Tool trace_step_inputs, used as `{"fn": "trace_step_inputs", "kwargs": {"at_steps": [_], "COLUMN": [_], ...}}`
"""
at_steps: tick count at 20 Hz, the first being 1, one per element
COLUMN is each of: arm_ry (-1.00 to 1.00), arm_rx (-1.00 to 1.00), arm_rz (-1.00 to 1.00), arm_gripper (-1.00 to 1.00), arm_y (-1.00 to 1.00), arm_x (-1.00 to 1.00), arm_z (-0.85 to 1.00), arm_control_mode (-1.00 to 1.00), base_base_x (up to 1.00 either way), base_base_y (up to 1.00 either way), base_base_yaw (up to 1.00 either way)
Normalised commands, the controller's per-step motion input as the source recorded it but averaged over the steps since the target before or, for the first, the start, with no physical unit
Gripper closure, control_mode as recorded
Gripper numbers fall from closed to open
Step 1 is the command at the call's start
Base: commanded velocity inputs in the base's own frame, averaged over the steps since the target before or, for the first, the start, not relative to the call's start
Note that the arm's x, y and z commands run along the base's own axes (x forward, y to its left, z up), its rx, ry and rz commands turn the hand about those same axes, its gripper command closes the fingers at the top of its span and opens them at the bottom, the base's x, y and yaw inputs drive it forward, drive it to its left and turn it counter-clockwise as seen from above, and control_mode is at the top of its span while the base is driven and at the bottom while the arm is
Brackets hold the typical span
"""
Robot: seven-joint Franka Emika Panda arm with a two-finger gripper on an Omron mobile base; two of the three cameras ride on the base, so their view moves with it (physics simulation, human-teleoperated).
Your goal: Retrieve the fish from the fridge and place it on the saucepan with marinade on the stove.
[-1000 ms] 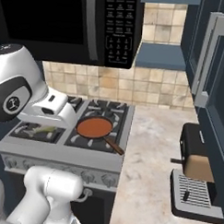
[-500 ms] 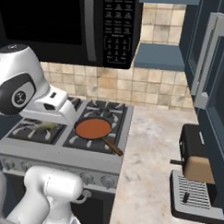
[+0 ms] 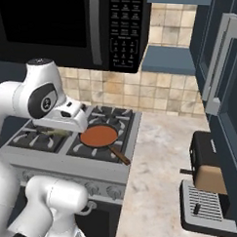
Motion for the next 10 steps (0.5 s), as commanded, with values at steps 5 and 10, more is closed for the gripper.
{"fn": "trace_step_inputs", "kwargs": {"at_steps": [5, 10], "arm_ry": [0.02, 0.00], "arm_rx": [0.00, 0.00], "arm_rz": [0.06, 0.03], "arm_gripper": [1.00, 1.00], "arm_y": [0.05, 0.04], "arm_x": [0.40, 0.28], "arm_z": [-0.63, -0.43], "arm_control_mode": [-1.00, -1.00], "base_base_x": [0.00, 0.00], "base_base_y": [0.00, 0.00], "base_base_yaw": [0.00, 0.00]}}
